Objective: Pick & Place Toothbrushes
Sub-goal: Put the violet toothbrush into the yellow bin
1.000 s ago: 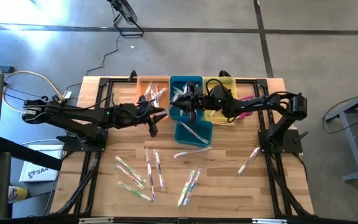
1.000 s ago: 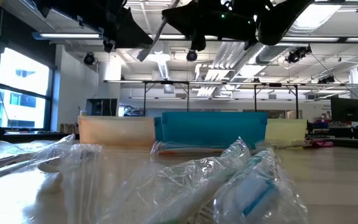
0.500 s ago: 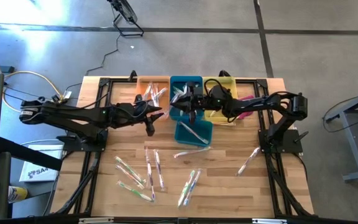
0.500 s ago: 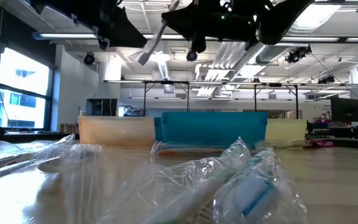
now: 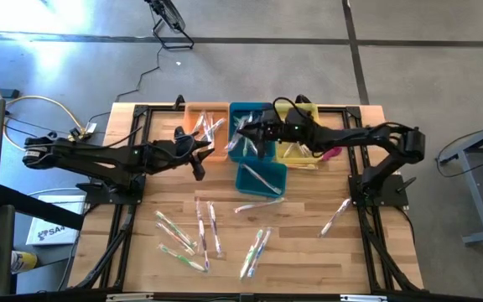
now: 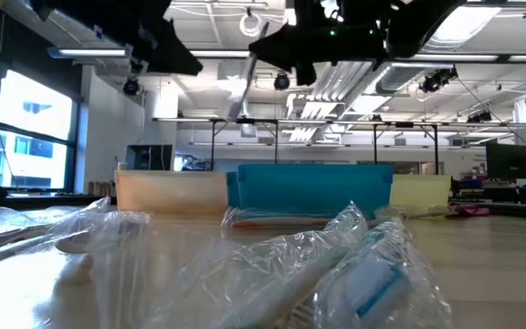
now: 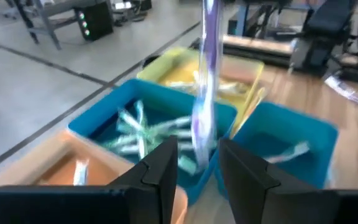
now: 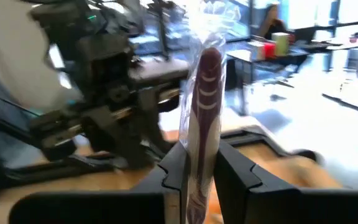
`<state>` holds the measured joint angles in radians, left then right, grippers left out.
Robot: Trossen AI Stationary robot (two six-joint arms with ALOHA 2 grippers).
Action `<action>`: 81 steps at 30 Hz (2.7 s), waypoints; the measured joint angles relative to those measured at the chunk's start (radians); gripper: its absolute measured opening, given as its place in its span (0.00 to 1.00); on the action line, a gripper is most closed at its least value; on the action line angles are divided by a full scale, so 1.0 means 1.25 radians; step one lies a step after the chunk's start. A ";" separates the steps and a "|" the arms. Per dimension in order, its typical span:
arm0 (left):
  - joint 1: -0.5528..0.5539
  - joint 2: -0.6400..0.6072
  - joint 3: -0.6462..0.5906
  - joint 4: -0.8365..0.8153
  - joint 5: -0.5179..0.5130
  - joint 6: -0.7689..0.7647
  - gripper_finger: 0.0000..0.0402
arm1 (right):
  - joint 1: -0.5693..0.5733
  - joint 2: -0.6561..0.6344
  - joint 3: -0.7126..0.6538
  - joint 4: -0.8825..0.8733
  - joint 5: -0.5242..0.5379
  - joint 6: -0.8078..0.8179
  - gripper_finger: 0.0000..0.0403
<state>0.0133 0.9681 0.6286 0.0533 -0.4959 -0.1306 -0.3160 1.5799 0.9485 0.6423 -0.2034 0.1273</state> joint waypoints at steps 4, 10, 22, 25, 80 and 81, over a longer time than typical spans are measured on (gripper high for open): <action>0.000 -0.031 -0.110 0.157 -0.015 -0.019 0.28 | 0.014 -0.058 0.000 -0.110 0.076 -0.047 0.11; 0.000 -0.083 -0.255 0.341 -0.011 -0.021 0.28 | 0.041 -0.118 -0.001 -0.159 0.088 -0.090 0.11; 0.000 -0.135 -0.286 0.346 -0.008 -0.040 0.28 | 0.049 -0.295 -0.130 -0.215 0.240 -0.074 0.11; 0.000 -0.135 -0.286 0.345 -0.008 -0.040 0.28 | 0.049 -0.362 -0.181 -0.212 0.302 -0.052 0.11; 0.000 -0.134 -0.285 0.333 -0.007 -0.046 0.28 | -0.090 -0.259 -0.407 -0.261 0.471 0.318 0.11; 0.000 -0.134 -0.285 0.333 -0.007 -0.046 0.28 | -0.090 -0.255 -0.407 -0.258 0.471 0.320 0.11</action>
<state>0.0128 0.8001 0.2718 0.4690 -0.5052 -0.1879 -0.4286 1.2612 0.4404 0.3197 0.3859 0.5267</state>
